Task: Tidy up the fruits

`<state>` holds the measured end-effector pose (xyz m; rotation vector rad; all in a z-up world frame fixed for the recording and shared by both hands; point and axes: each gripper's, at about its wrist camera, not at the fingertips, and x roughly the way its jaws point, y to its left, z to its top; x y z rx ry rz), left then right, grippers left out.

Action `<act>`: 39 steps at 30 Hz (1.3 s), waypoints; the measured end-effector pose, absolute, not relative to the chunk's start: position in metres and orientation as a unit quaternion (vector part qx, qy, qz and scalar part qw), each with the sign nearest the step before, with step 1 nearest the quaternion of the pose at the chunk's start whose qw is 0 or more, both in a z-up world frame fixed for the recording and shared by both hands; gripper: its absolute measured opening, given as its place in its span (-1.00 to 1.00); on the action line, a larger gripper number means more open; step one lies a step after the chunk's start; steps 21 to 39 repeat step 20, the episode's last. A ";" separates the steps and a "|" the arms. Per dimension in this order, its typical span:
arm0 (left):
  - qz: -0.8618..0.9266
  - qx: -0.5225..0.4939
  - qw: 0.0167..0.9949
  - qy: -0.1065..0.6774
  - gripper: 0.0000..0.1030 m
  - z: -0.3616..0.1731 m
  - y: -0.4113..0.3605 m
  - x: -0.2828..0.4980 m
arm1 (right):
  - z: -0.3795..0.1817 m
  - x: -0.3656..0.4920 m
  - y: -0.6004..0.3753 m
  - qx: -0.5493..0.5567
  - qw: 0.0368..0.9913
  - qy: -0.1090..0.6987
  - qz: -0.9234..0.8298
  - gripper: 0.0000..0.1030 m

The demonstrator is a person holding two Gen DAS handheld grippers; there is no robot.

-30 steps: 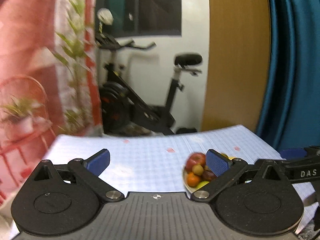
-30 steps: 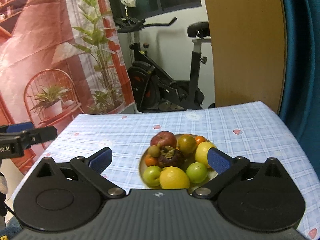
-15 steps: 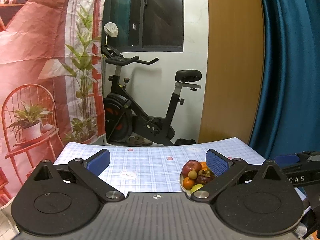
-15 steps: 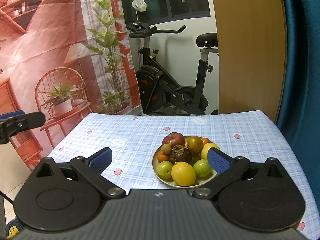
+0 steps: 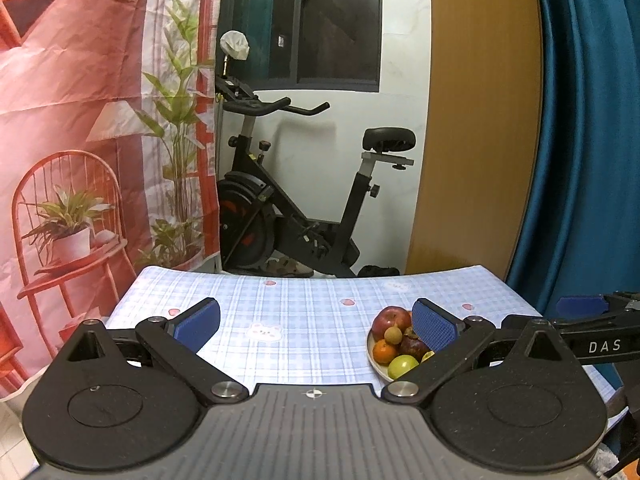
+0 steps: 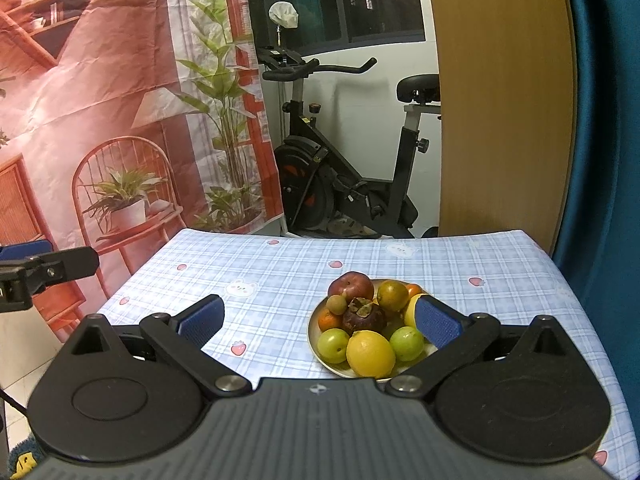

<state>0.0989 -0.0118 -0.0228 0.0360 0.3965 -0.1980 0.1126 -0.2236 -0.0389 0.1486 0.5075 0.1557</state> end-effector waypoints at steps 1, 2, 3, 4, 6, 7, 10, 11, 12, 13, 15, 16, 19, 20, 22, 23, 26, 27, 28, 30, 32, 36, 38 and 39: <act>-0.098 0.018 0.975 0.197 1.00 -0.023 -0.012 0.098 | -0.039 0.112 -0.223 0.073 0.962 0.250 0.077 1.00; -0.098 0.018 0.975 0.198 1.00 -0.023 -0.012 0.098 | -0.039 0.112 -0.223 0.072 0.963 0.250 0.077 1.00; -0.097 0.018 0.975 0.198 1.00 -0.023 -0.012 0.098 | -0.039 0.112 -0.223 0.072 0.963 0.250 0.077 1.00; -0.096 0.017 0.975 0.199 1.00 -0.023 -0.012 0.098 | -0.039 0.112 -0.223 0.071 0.963 0.248 0.076 1.00; -0.096 0.015 0.975 0.201 1.00 -0.023 -0.011 0.098 | -0.038 0.111 -0.222 0.069 0.964 0.246 0.074 1.00; -0.096 0.014 0.975 0.201 1.00 -0.023 -0.011 0.099 | -0.038 0.111 -0.222 0.067 0.964 0.245 0.074 1.00; -0.094 0.014 0.975 0.203 1.00 -0.023 -0.010 0.099 | -0.036 0.111 -0.222 0.064 0.966 0.241 0.073 1.00; -0.094 0.014 0.974 0.204 1.00 -0.024 -0.010 0.099 | -0.036 0.110 -0.221 0.063 0.966 0.239 0.074 1.00; -0.093 0.014 0.974 0.205 1.00 -0.024 -0.010 0.098 | -0.035 0.110 -0.222 0.062 0.967 0.237 0.074 1.00; -0.093 0.013 0.974 0.206 1.00 -0.024 -0.009 0.098 | -0.034 0.110 -0.221 0.061 0.967 0.236 0.074 1.00; -0.093 0.013 0.974 0.206 1.00 -0.024 -0.009 0.099 | -0.033 0.108 -0.221 0.058 0.968 0.233 0.075 1.00; -0.093 0.013 0.974 0.205 1.00 -0.024 -0.009 0.098 | -0.033 0.108 -0.221 0.058 0.968 0.232 0.075 1.00; -0.093 0.014 0.975 0.200 1.00 -0.024 -0.009 0.098 | -0.034 0.107 -0.221 0.057 0.968 0.231 0.075 1.00; -0.093 0.014 0.975 0.200 1.00 -0.023 -0.009 0.098 | -0.034 0.107 -0.221 0.058 0.968 0.231 0.075 1.00; -0.093 0.014 0.975 0.200 1.00 -0.023 -0.009 0.098 | -0.034 0.107 -0.221 0.058 0.968 0.231 0.075 1.00; -0.093 0.014 0.975 0.200 1.00 -0.023 -0.009 0.098 | -0.034 0.107 -0.221 0.058 0.968 0.231 0.075 1.00; -0.093 0.014 0.975 0.200 1.00 -0.023 -0.009 0.098 | -0.034 0.107 -0.221 0.058 0.968 0.231 0.075 1.00; -0.093 0.014 0.975 0.200 1.00 -0.023 -0.009 0.098 | -0.034 0.107 -0.221 0.058 0.968 0.231 0.075 1.00; -0.093 0.014 0.975 0.200 1.00 -0.023 -0.009 0.098 | -0.034 0.107 -0.221 0.058 0.968 0.231 0.075 1.00; -0.093 0.014 0.975 0.200 1.00 -0.023 -0.009 0.098 | -0.034 0.107 -0.221 0.058 0.968 0.231 0.075 1.00; -0.093 0.014 0.975 0.200 1.00 -0.023 -0.009 0.098 | -0.034 0.107 -0.221 0.058 0.968 0.231 0.075 1.00; -0.093 0.014 0.975 0.200 1.00 -0.023 -0.009 0.098 | -0.034 0.107 -0.221 0.058 0.968 0.231 0.075 1.00; -0.093 0.014 0.975 0.200 1.00 -0.023 -0.009 0.098 | -0.034 0.107 -0.221 0.058 0.968 0.231 0.075 1.00; -0.093 0.014 0.975 0.200 1.00 -0.023 -0.009 0.098 | -0.034 0.107 -0.221 0.058 0.968 0.231 0.075 1.00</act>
